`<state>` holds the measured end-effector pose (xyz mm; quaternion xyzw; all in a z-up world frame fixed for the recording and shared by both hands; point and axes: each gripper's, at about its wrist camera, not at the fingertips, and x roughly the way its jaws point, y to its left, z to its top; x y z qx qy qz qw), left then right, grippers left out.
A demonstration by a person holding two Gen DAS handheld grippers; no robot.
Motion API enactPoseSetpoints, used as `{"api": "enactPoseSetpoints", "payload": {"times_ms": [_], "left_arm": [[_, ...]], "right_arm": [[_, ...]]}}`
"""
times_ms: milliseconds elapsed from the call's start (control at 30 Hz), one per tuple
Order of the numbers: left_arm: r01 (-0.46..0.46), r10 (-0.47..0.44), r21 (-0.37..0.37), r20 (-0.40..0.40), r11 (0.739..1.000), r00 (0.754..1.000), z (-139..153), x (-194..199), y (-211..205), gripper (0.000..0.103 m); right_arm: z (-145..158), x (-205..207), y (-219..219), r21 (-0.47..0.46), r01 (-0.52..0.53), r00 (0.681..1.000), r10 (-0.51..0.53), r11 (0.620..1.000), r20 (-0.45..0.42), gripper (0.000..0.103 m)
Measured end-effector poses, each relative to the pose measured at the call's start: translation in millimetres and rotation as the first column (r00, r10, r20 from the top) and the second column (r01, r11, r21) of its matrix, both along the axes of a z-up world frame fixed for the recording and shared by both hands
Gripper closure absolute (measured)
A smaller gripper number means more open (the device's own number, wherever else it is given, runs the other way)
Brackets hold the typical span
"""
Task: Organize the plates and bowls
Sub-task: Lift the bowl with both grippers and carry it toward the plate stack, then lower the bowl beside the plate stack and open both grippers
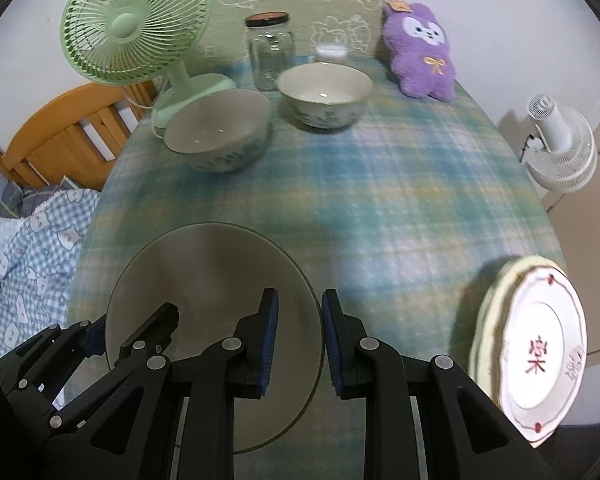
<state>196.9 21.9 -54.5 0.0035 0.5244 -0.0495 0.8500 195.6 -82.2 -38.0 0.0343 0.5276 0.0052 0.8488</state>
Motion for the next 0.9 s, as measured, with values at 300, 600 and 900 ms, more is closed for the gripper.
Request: {"api": "enactPoseSetpoints", "payload": {"times_ms": [300, 600, 900], "left_arm": [[0.002, -0.002, -0.006, 0.004, 1.0, 1.0, -6.1, -25.2, -38.5, 0.079], [-0.012, 0.012, -0.01, -0.004, 1.0, 1.0, -15.8, -40.0, -67.3, 0.079], [-0.009, 0.009, 0.021, 0.007, 1.0, 1.0, -24.4, -45.5, -84.1, 0.079]], "right_arm": [[-6.1, -24.0, -41.3, -0.012, 0.002, 1.0, -0.002, 1.0, 0.0, 0.077], [-16.6, -38.0, -69.0, -0.014, 0.002, 1.0, -0.003, 1.0, -0.012, 0.077], [-27.5, -43.7, -83.9, -0.006, -0.003, 1.0, 0.003, 1.0, -0.019, 0.077]]}}
